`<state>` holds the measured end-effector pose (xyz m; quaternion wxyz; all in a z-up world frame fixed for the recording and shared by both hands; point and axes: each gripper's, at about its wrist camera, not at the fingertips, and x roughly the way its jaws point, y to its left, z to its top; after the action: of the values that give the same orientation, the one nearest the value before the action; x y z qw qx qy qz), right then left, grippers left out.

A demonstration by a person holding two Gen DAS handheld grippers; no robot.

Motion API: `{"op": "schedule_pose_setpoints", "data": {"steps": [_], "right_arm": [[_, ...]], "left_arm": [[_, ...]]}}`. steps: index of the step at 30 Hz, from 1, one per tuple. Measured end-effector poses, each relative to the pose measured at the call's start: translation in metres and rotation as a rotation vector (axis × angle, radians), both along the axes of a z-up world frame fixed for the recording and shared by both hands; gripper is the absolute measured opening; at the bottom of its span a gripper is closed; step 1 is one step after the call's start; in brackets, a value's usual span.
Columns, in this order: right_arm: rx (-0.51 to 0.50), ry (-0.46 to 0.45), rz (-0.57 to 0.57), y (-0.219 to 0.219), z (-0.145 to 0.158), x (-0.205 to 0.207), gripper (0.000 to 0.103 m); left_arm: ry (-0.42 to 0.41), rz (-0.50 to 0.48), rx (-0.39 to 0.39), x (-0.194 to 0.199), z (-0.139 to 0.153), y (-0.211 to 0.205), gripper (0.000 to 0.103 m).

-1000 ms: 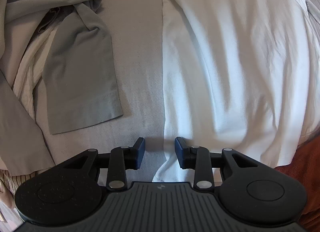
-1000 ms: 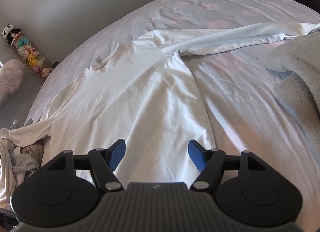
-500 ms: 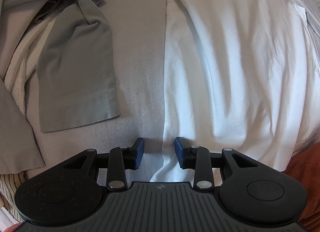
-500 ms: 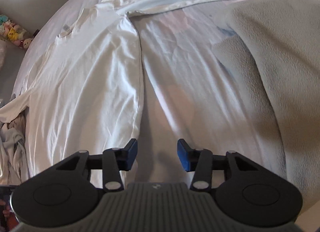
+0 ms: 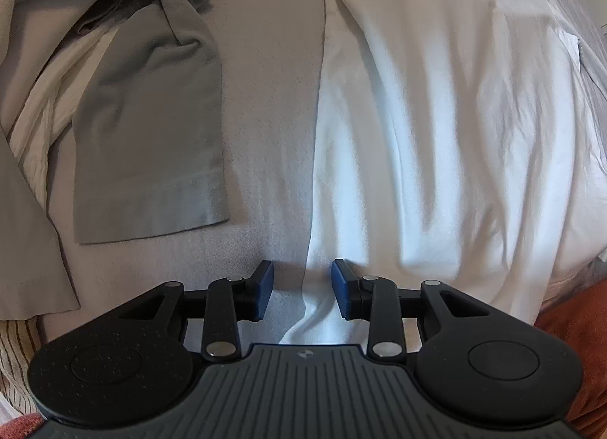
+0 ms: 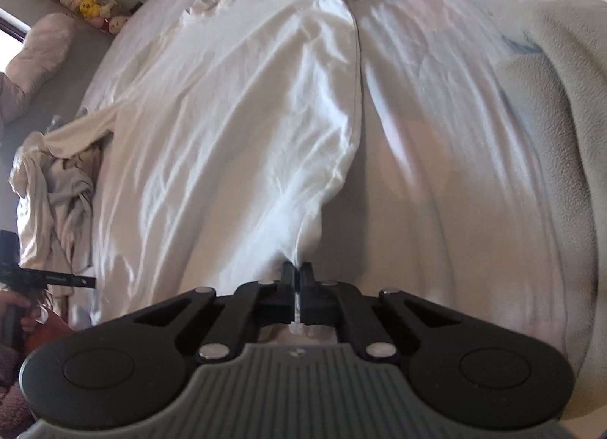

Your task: Fold clothes

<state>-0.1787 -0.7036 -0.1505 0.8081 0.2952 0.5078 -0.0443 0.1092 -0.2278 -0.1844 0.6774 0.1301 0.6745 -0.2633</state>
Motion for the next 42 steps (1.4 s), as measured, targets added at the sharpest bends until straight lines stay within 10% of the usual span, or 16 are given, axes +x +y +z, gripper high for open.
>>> {"op": "schedule_pose_setpoints", "data": {"steps": [10,24,26,27,31,36,42], "right_arm": [[-0.104,0.077,-0.160,-0.041,0.003,-0.034,0.002],[-0.173,0.150,-0.194,-0.039,-0.030,-0.018,0.002],[-0.156,0.131,-0.187,-0.039,-0.029,-0.022,0.004],[-0.147,0.121,-0.183,-0.039,-0.029,-0.024,0.009],[-0.077,0.079,-0.179,-0.041,-0.027,-0.040,0.034],[-0.009,0.048,-0.181,-0.032,-0.029,-0.064,0.008],[0.044,-0.050,-0.219,-0.027,-0.010,-0.084,0.006]], "left_arm": [[0.039,0.060,-0.121,0.005,0.013,0.003,0.031],[0.065,0.008,0.035,-0.023,-0.013,-0.010,0.030],[0.044,-0.042,0.043,-0.030,-0.012,-0.018,0.017],[0.034,-0.062,0.038,-0.033,-0.011,-0.021,0.002],[0.007,-0.087,-0.016,-0.043,0.001,-0.019,0.000],[-0.027,-0.087,-0.110,-0.053,0.032,-0.006,0.000],[-0.044,-0.050,-0.155,-0.042,0.080,0.032,0.000]]}}
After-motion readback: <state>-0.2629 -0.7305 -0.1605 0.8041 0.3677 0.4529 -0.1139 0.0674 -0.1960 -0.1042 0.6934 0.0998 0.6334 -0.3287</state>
